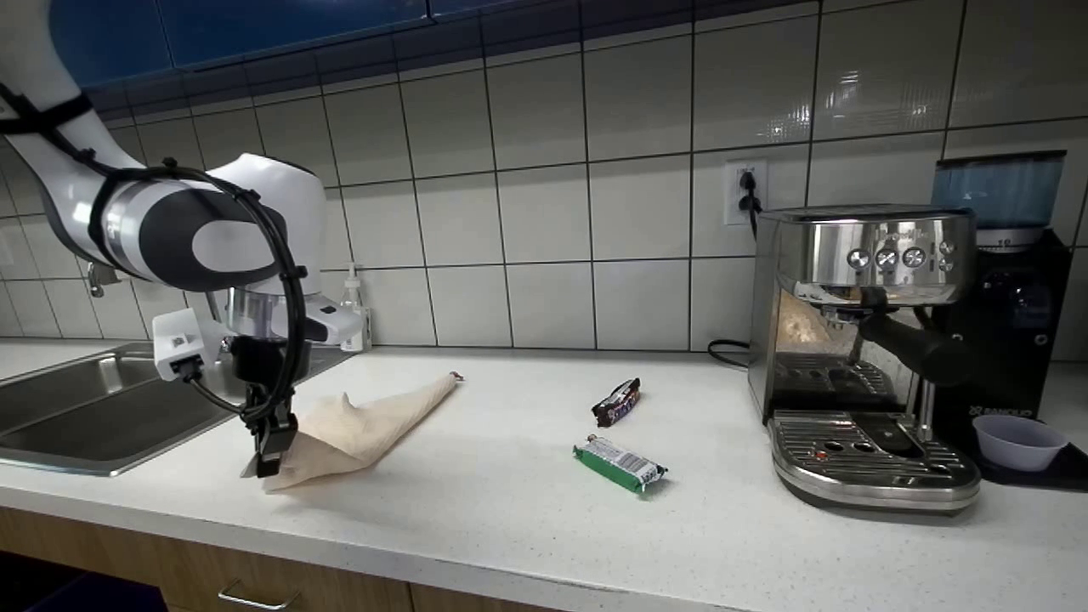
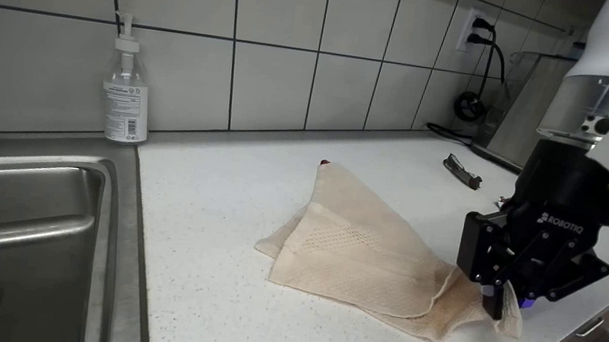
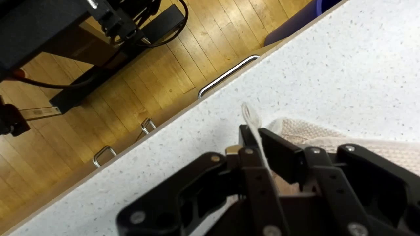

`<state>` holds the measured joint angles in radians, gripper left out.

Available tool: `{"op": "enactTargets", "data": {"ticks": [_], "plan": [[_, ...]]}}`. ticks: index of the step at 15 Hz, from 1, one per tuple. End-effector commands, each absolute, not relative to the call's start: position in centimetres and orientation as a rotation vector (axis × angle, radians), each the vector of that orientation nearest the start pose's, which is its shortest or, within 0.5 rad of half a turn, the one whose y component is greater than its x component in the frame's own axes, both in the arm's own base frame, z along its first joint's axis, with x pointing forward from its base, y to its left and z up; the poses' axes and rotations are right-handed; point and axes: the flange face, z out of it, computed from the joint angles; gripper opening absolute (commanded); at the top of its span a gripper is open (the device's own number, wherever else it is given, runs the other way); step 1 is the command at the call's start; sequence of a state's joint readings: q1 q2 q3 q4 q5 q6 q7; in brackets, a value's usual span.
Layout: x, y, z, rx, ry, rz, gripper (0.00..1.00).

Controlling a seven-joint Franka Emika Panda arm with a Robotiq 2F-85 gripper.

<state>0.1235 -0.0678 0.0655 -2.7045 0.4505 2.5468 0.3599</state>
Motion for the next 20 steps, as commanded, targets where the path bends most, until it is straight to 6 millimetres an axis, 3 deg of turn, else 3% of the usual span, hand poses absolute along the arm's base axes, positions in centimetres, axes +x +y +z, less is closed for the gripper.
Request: {"op": "enactTargets", "data": {"ticks": [1, 9, 20], "plan": [[39.4, 6.9, 25.9, -2.803, 0.82, 0.195, 0.02], [40.3, 8.2, 27.1, -2.778, 0.859, 0.157, 0.02], [43.2, 9.0, 28.6, -2.724, 0.977, 0.098, 0.02]]}}
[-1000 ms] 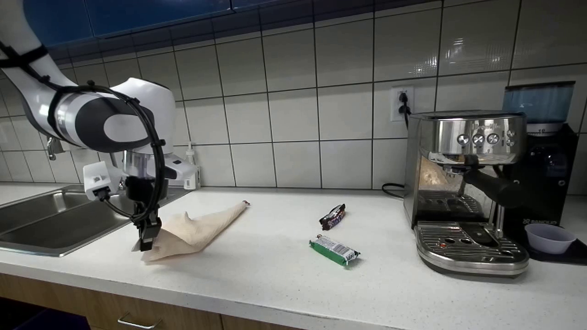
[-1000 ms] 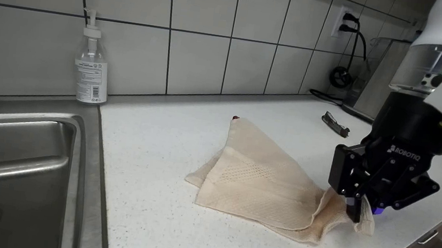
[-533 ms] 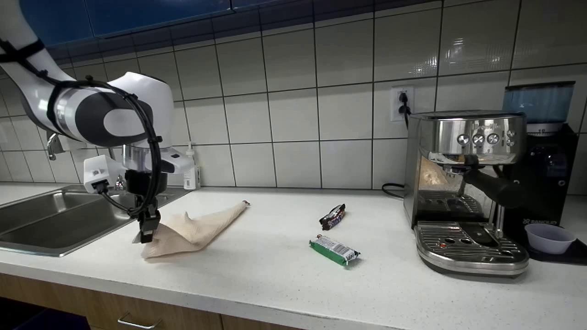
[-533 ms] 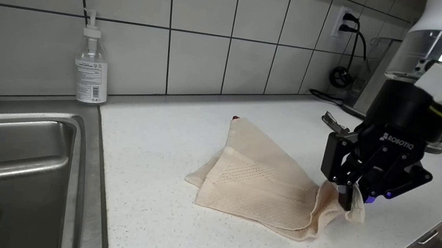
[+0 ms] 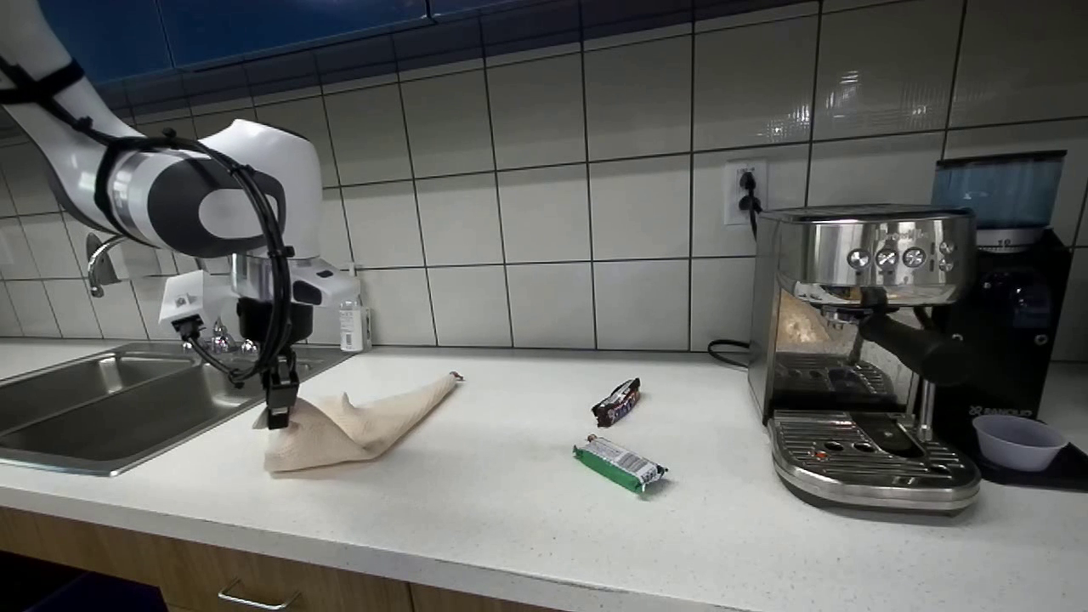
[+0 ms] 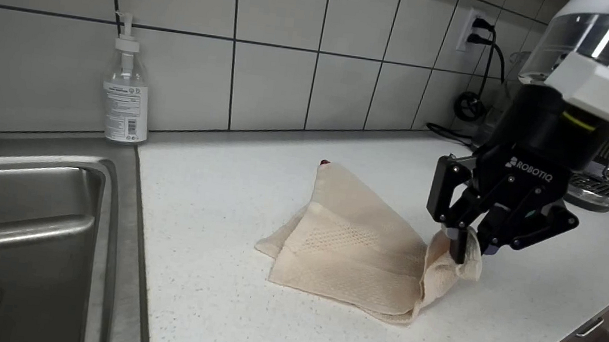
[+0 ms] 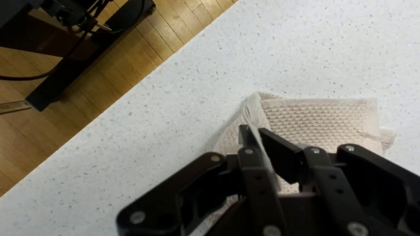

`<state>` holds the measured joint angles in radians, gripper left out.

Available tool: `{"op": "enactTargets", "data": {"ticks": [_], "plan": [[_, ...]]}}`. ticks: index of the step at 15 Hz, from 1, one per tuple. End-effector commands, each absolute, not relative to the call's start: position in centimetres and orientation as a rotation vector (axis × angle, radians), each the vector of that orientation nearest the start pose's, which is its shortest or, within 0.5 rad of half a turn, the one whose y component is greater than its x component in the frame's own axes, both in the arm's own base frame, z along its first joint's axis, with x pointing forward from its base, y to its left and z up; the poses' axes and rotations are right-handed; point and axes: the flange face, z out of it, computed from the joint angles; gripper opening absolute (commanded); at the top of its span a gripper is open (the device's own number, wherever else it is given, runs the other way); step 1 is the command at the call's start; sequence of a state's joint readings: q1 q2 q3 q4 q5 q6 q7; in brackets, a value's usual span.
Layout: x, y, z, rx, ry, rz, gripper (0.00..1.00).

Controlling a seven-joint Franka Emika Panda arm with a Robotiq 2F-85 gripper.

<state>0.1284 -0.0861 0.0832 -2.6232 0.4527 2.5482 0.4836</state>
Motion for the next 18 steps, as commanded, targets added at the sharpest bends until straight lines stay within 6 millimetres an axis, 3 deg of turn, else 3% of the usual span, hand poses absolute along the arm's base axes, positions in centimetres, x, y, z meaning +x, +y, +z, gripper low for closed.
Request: {"op": "enactTargets", "data": {"ticks": [1, 18], "plan": [[43.5, 9.0, 28.7, -2.719, 0.986, 0.094, 0.02], [49.3, 9.7, 29.4, -2.641, 1.216, 0.048, 0.02]]}}
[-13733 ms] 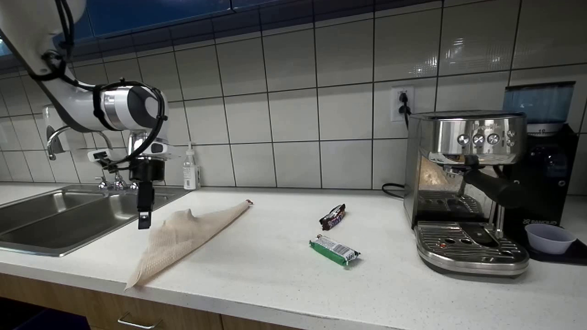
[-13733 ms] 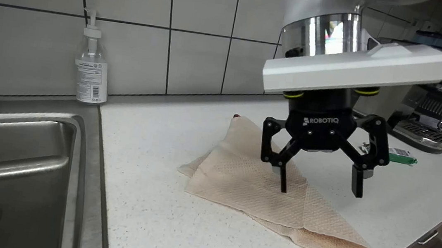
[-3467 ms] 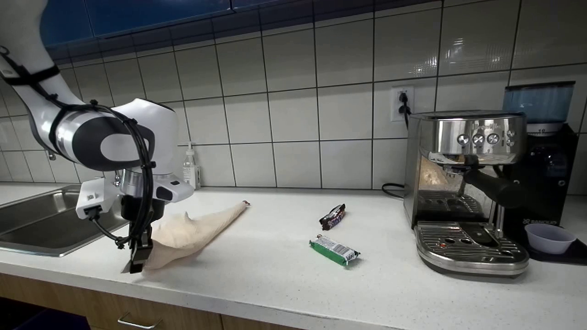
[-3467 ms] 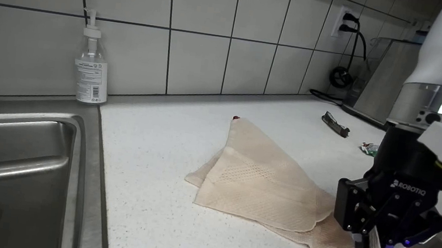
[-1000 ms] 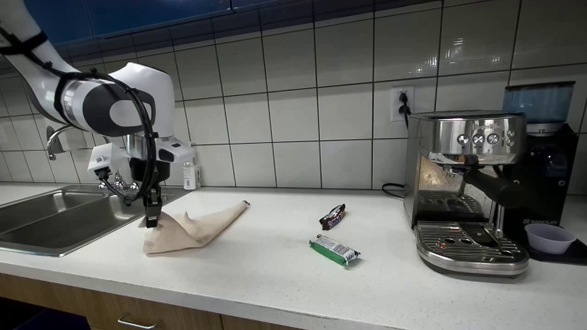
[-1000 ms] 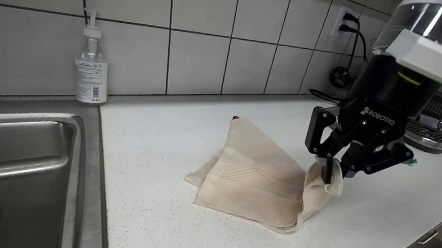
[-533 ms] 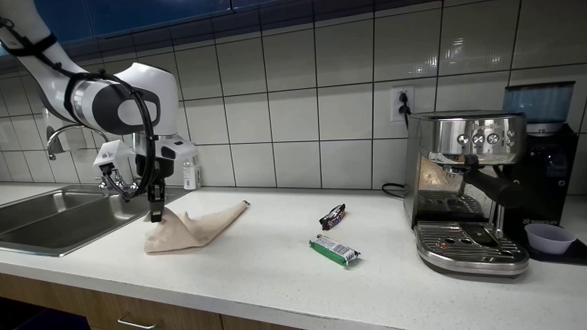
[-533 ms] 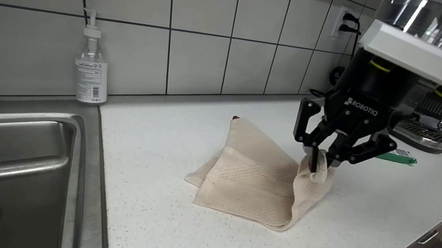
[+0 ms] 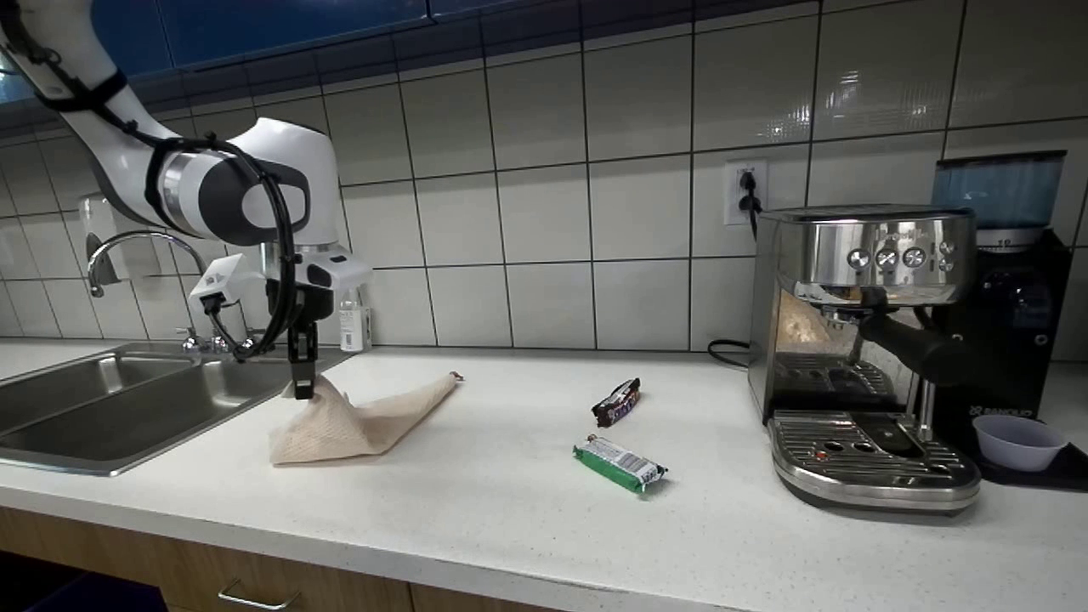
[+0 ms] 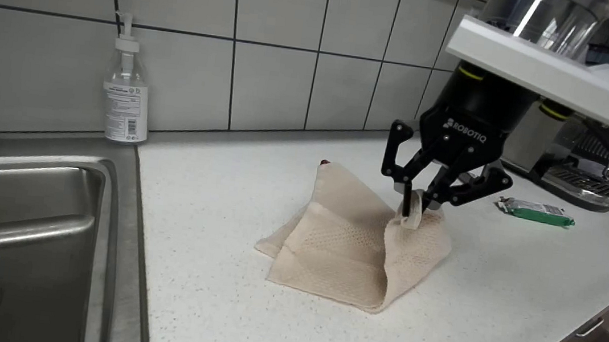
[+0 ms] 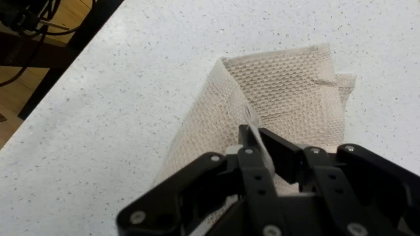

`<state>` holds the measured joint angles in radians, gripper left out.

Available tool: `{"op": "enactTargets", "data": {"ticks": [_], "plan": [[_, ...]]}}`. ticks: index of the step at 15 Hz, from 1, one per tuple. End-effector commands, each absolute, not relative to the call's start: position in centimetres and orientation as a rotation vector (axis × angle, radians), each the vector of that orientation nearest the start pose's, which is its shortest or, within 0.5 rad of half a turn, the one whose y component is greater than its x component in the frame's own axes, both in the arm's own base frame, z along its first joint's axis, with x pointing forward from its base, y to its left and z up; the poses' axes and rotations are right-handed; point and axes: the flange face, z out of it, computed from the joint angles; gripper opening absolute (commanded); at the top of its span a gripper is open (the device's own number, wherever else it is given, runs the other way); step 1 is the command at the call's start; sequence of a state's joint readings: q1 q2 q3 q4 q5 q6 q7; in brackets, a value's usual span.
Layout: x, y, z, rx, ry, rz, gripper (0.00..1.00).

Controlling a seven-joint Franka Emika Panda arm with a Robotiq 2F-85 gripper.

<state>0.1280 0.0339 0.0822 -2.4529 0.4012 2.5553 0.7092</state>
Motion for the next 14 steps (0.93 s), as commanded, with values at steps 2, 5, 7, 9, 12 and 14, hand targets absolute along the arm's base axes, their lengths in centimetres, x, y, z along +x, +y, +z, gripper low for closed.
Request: {"op": "enactTargets", "data": {"ticks": [2, 5, 7, 9, 12, 14], "plan": [[50.0, 9.6, 29.6, -2.628, 1.234, 0.042, 0.02], [51.0, 9.4, 29.8, -2.614, 1.258, 0.031, 0.02], [51.6, 9.2, 30.0, -2.611, 1.274, 0.02, 0.02], [52.3, 9.1, 30.2, -2.606, 1.293, 0.011, 0.02], [53.2, 8.9, 30.4, -2.599, 1.316, -0.004, 0.02], [53.7, 8.9, 30.5, -2.591, 1.331, -0.011, 0.02]]}}
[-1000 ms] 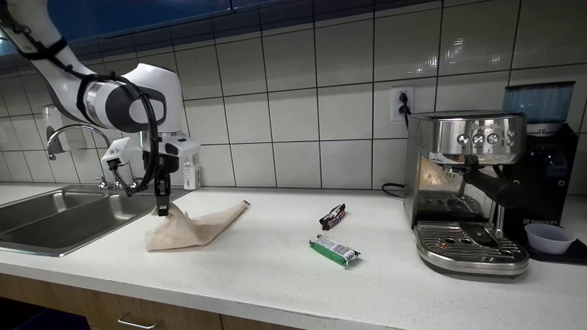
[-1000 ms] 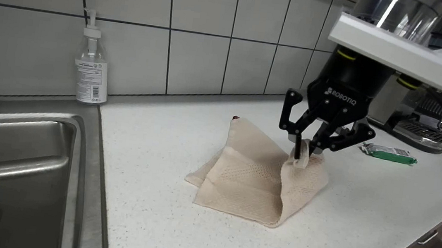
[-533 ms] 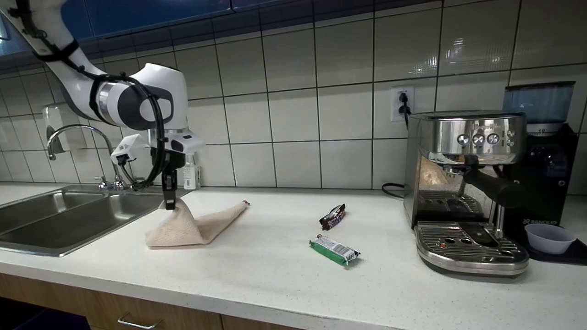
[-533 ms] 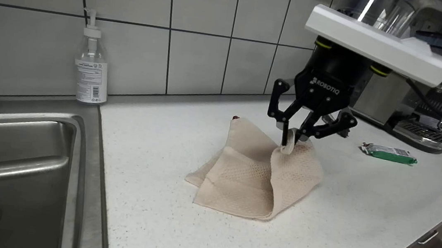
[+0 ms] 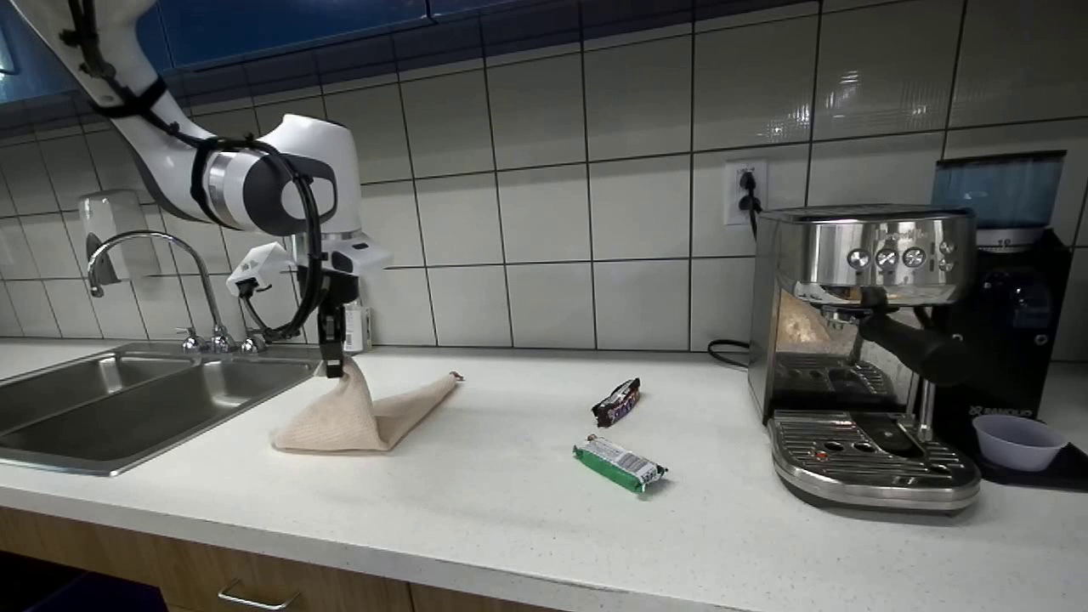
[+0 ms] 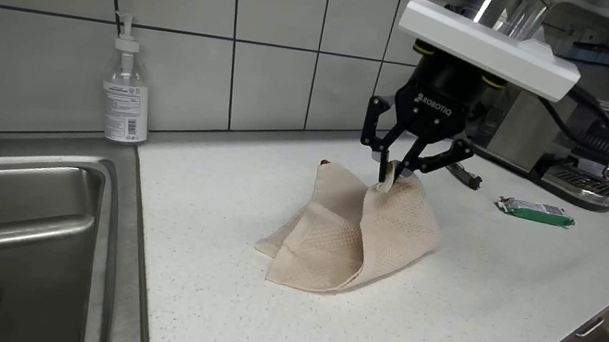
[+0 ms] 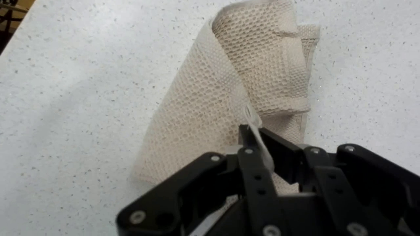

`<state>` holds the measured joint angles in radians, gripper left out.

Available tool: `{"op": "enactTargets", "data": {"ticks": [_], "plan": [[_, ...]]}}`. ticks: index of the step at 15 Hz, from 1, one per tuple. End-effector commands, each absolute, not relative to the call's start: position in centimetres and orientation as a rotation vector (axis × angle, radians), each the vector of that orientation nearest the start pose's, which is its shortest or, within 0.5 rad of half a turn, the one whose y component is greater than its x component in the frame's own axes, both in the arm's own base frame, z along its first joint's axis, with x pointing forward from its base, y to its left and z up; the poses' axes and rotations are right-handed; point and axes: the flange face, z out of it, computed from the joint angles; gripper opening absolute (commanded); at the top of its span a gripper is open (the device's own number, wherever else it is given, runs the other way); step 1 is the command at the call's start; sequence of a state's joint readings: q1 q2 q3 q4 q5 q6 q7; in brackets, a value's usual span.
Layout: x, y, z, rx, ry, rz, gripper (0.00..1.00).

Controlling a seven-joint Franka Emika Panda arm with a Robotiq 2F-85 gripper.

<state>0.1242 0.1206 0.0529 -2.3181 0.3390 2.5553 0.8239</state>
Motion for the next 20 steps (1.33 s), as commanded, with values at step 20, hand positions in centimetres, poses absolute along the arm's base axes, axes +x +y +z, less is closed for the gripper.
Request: {"op": "enactTargets", "data": {"ticks": [20], "plan": [[58.6, 7.7, 30.8, -2.516, 1.497, -0.068, 0.02]]}}
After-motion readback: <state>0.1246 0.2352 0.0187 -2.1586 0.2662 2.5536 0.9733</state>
